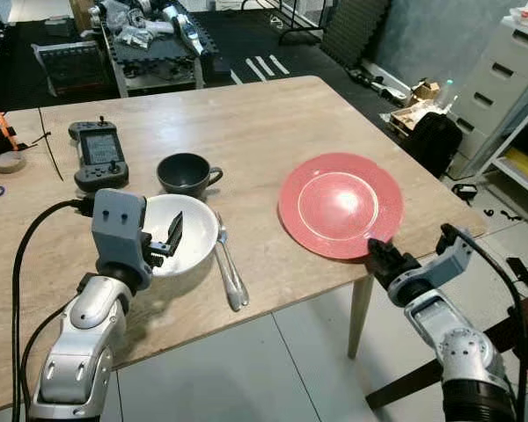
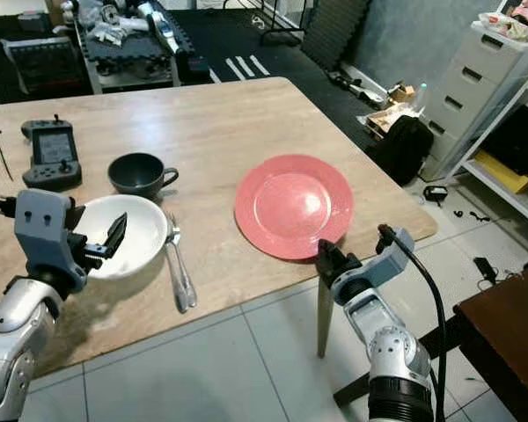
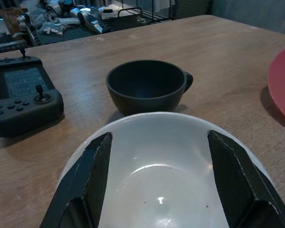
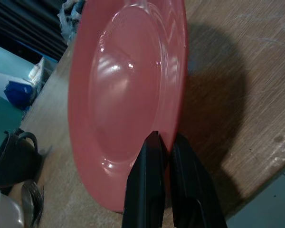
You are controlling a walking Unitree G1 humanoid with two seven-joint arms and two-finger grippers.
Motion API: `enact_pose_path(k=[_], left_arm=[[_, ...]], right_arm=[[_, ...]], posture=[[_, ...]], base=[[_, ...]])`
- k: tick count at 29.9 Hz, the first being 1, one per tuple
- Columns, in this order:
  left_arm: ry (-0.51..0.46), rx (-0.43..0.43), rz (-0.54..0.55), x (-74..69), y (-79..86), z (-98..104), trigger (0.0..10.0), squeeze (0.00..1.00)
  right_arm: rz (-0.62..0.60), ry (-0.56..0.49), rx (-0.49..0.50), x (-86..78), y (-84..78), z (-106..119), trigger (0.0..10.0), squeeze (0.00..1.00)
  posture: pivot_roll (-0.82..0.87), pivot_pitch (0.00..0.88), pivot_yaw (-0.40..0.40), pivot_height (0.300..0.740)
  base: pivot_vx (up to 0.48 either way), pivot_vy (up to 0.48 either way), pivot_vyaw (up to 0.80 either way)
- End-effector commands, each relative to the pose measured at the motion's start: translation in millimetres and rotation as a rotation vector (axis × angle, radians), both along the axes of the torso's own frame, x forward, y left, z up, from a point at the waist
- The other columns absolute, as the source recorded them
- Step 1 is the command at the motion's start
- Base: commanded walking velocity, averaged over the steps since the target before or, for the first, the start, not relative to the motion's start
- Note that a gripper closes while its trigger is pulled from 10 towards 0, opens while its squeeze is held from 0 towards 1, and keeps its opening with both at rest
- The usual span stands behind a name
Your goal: Setting the table
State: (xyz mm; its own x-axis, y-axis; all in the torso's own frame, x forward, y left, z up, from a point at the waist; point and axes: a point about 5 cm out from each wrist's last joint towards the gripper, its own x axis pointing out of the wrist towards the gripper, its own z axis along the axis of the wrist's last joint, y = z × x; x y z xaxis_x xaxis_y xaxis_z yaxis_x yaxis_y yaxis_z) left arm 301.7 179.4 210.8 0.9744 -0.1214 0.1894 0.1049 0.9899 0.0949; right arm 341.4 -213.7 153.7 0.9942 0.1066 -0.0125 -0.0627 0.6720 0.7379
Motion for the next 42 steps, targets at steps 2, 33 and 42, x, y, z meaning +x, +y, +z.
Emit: enact_pose_path(k=[2,33,42], left_arm=[[0.011,-0.003,-0.012,-0.4,-2.8,-3.0,10.0,0.00],[-0.003,-0.016,-0.020,2.0,-7.1,2.8,10.0,0.00],[0.000,-0.019,-0.019,1.9,-8.2,1.5,10.0,0.00]], right_arm=[[-0.035,0.005,0.025,-3.8,-5.2,-5.5,0.0,0.00],[0.279,0.060,-0.010,-17.2,56.6,0.6,10.0,0.00],[0.120,0.146,0.059,-0.3,45.0,-2.9,10.0,0.00]], posture=[[0.07,0.158,0.020,0.740],[0.06,0.169,0.012,0.740],[0.06,0.170,0.010,0.740]], base=[[0.000,0.000,0.00],[0.000,0.000,0.00],[0.000,0.000,0.00]])
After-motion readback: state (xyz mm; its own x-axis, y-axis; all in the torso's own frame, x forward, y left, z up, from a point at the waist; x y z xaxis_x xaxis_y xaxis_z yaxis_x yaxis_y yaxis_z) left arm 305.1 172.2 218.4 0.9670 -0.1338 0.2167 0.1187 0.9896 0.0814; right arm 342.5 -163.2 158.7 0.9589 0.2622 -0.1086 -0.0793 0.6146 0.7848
